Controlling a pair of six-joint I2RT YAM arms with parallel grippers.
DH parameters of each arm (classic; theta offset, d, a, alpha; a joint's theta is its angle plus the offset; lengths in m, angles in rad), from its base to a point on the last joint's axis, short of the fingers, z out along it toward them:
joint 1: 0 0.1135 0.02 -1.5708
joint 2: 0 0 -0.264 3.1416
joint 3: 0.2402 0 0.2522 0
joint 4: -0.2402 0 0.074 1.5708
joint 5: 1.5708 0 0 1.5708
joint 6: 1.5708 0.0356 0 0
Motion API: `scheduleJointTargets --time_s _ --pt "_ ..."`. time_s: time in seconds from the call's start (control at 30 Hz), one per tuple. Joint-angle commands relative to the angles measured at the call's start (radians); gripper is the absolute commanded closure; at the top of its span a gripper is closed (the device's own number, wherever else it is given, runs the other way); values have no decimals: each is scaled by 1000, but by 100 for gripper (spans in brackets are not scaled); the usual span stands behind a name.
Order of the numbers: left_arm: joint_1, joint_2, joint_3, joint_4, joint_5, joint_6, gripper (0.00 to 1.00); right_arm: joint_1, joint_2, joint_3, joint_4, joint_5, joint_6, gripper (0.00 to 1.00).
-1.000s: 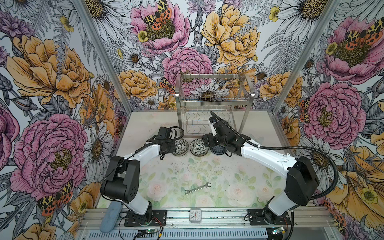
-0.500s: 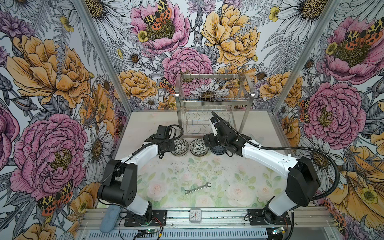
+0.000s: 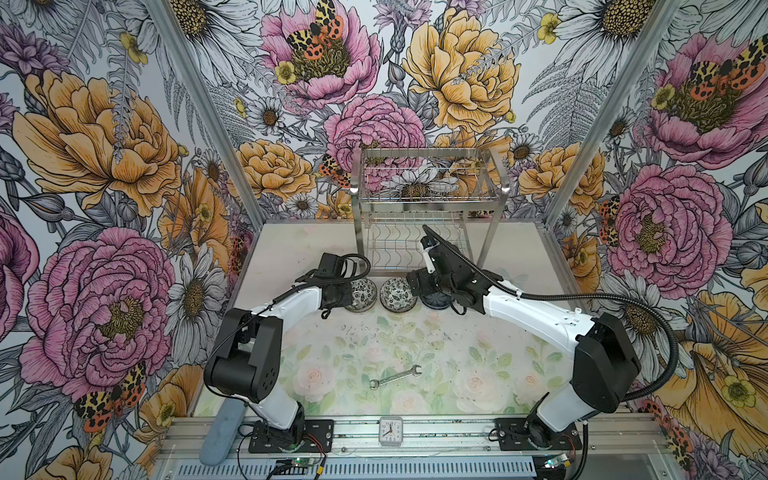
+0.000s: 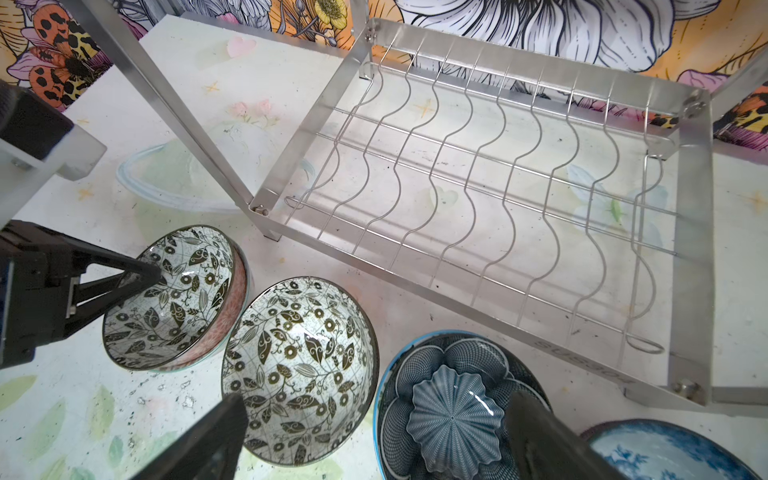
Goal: Load the bowls into the dish rack
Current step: 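Lower the left gripper onto the near rim of the leaf bowl, then close the left gripper fingers on the leaf bowl rim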
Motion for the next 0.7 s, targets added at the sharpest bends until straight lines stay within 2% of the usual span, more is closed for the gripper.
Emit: scheduleJointTargets --time_s 0.0,0.1,0.27,0.33,0.47,0.67 --pt "-9 4 30 17 12 0 81 -7 -37 -7 11 17 1 0" --pt "-9 -7 30 12 8 1 83 -8 -38 -8 11 18 2 0" --pt "-8 -22 37 -16 -7 7 95 -10 -35 -5 10 15 5 1" --pt "-7 -26 39 -23 -11 11 97 -11 -33 -1 11 14 5 1" --pt "-4 -28 37 -25 -12 9 96 -12 -31 1 11 11 4 0" --pt "-4 -22 39 -31 -6 11 86 -12 -32 2 10 8 5 1"
